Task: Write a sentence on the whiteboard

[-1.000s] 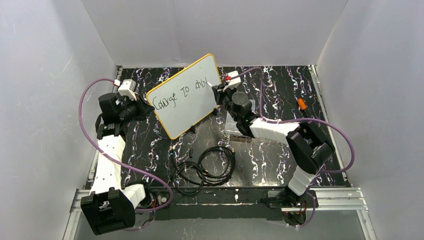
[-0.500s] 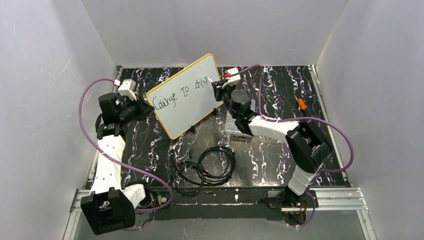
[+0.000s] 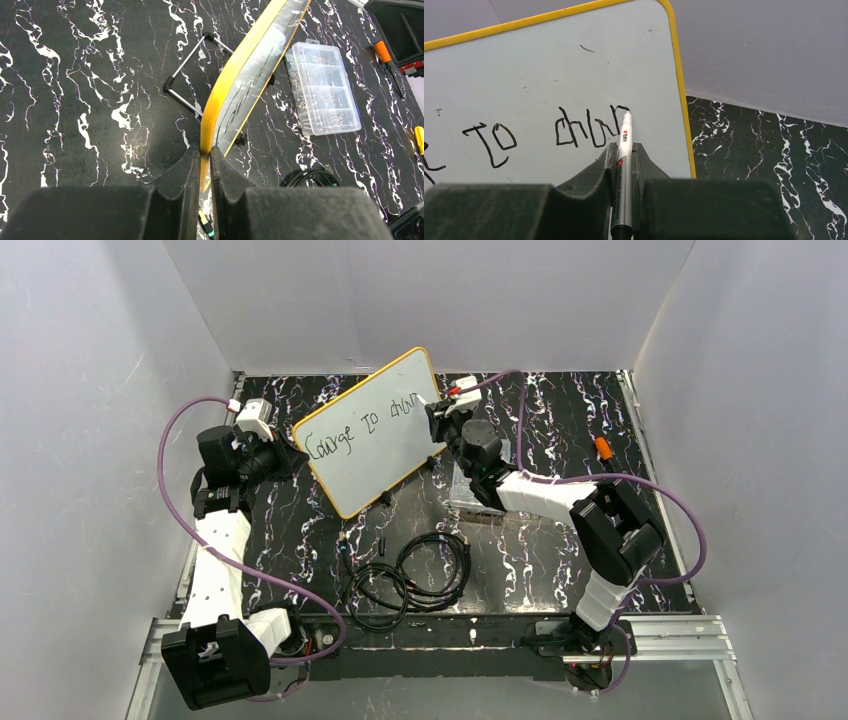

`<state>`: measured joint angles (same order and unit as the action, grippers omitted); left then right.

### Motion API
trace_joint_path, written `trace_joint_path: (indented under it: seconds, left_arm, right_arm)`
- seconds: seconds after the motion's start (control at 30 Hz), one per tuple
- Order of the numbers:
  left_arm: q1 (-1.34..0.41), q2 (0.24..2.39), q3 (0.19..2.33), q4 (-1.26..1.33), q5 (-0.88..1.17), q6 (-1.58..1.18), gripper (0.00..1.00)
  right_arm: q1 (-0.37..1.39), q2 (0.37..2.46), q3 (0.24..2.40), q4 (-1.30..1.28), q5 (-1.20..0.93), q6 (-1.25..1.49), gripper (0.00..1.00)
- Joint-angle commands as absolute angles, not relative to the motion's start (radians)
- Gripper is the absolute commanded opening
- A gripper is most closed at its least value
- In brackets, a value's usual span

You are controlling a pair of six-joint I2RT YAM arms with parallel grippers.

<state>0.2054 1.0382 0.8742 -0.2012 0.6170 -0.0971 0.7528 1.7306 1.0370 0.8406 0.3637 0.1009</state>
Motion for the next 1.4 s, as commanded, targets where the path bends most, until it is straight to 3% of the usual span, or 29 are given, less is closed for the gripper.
trace_joint_path:
  seconds: [0.0,1.37]
  left_arm:
    - [0.202,1.029,0.881,-0.212,0.629,-0.094,0.0]
    - [0.202,1.037,0.882,-0.212,0.634,-0.095,0.0]
  right_arm:
    - [0.747,1.741,1.016,0.858,0.359,0.111,0.01]
    - [0.712,1.733,1.098,0.905,0.345,0.08,0.01]
